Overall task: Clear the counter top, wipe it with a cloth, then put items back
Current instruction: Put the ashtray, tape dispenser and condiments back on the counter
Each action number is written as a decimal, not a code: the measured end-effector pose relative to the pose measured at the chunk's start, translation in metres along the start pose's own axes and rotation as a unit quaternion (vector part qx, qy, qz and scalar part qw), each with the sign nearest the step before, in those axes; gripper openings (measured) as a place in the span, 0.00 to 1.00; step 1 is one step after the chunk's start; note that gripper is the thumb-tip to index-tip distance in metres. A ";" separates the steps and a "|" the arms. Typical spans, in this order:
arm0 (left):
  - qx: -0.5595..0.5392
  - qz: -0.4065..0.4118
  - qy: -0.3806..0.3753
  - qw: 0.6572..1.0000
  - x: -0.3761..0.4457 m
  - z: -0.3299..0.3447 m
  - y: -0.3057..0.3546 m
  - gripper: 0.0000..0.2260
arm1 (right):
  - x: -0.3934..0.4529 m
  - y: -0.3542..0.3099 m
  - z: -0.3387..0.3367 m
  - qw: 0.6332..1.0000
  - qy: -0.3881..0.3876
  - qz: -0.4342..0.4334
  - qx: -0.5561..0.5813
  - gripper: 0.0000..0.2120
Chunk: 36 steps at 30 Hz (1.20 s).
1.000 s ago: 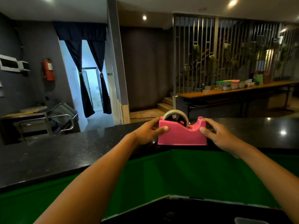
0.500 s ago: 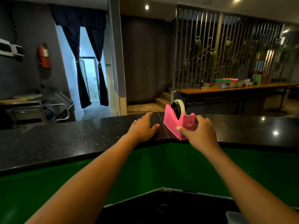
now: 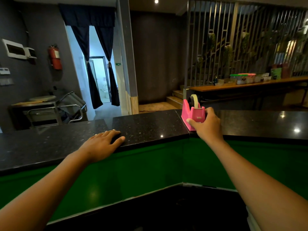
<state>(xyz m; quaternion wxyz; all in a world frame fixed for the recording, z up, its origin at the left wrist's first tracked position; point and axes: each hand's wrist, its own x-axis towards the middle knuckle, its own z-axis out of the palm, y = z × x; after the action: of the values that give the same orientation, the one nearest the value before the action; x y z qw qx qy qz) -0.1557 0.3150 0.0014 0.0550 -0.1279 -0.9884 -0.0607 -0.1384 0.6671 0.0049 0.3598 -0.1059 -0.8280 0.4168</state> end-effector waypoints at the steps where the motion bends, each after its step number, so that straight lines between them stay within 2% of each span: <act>1: 0.005 0.001 0.004 1.000 0.000 0.001 -0.001 0.31 | 0.000 0.000 0.001 1.000 0.003 0.001 -0.001 0.26; 17: 0.023 0.003 0.013 1.000 0.007 0.006 -0.004 0.31 | 0.001 0.006 0.006 1.000 0.007 0.000 -0.030 0.27; 19: 0.020 0.002 0.010 1.000 0.006 0.004 -0.003 0.30 | 0.000 0.008 0.006 0.999 -0.004 0.003 -0.032 0.29; 22: 0.009 0.002 0.011 1.000 -0.002 0.002 -0.001 0.29 | -0.010 0.010 0.002 0.999 -0.036 -0.001 -0.037 0.39; 24: 0.002 0.007 0.022 1.000 -0.012 0.002 -0.001 0.28 | -0.024 0.006 -0.003 0.999 -0.029 -0.015 -0.029 0.44; 27: -0.002 0.022 0.033 0.999 -0.038 -0.005 -0.002 0.26 | -0.055 0.000 -0.005 0.997 -0.014 -0.079 -0.020 0.42; 29: -0.025 0.036 0.052 0.998 -0.063 -0.012 -0.004 0.22 | -0.079 -0.005 -0.002 0.990 -0.046 -0.125 -0.044 0.38; 33: -0.094 0.045 0.246 0.964 -0.134 0.001 -0.018 0.15 | -0.138 -0.023 0.013 0.960 -0.172 -0.215 -0.052 0.34; 34: -0.094 0.040 0.262 0.960 -0.154 0.012 -0.025 0.16 | -0.155 -0.029 0.019 0.952 -0.203 -0.225 -0.051 0.33; 36: -0.088 0.015 0.247 0.965 -0.196 0.039 -0.044 0.21 | -0.189 -0.040 0.037 0.938 -0.249 -0.240 -0.036 0.32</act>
<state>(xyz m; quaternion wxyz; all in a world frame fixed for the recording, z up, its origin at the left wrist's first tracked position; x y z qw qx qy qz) 0.0180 0.2293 -0.0659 0.2864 -0.1286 -0.9329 -0.1764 -0.0230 0.5287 -0.0750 0.2276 0.1902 -0.9065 0.3005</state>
